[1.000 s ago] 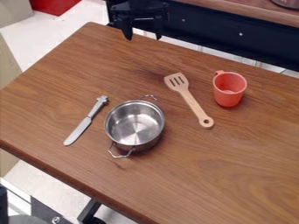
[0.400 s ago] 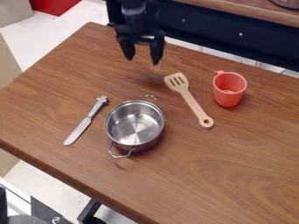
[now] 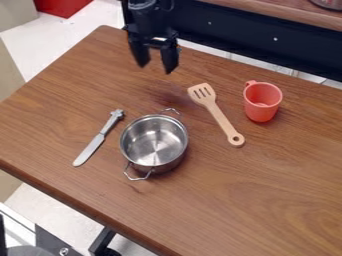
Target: Drag the cooking pot to the top left side of the table
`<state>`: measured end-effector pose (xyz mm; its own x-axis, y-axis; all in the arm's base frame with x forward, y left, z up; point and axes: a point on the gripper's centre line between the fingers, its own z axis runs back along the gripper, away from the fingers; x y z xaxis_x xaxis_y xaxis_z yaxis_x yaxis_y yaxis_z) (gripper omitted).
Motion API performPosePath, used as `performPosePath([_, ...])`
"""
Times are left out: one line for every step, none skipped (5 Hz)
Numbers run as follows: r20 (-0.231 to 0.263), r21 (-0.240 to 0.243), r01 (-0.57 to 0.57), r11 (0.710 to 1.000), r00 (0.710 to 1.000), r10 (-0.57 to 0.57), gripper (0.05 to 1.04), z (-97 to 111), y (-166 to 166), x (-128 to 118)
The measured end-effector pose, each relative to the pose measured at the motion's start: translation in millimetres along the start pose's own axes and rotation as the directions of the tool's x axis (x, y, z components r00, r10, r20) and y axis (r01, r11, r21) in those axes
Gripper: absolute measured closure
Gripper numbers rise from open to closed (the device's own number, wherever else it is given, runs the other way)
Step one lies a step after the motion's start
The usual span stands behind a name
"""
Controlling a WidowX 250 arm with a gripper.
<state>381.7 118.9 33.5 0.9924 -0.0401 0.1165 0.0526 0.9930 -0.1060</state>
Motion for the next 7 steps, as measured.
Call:
performPosePath([-0.008,-0.002,0.026,1.000,1.000,-0.026,0.083,11.0,-7.6,-20.4])
performPosePath([-0.034,-0.008,0.079,0.997,0.996,-0.079,0.083,5.3,-11.1,-45.6])
performPosePath([-0.024,0.013,0.114,0.993,0.993,-0.113,0.083,4.2,-15.0,-60.3])
performPosePath([-0.032,0.012,0.125,0.992,0.992,-0.125,0.083,-4.9,-15.8,-70.4])
performPosePath([-0.012,0.017,0.147,0.989,0.989,-0.147,0.083,-9.5,-15.3,-71.9])
performPosePath([-0.070,-0.007,0.151,0.988,0.986,-0.151,0.083,-22.7,-15.4,-80.5])
performPosePath([-0.064,-0.003,0.179,0.984,0.982,-0.179,0.083,-33.9,-18.7,-88.9])
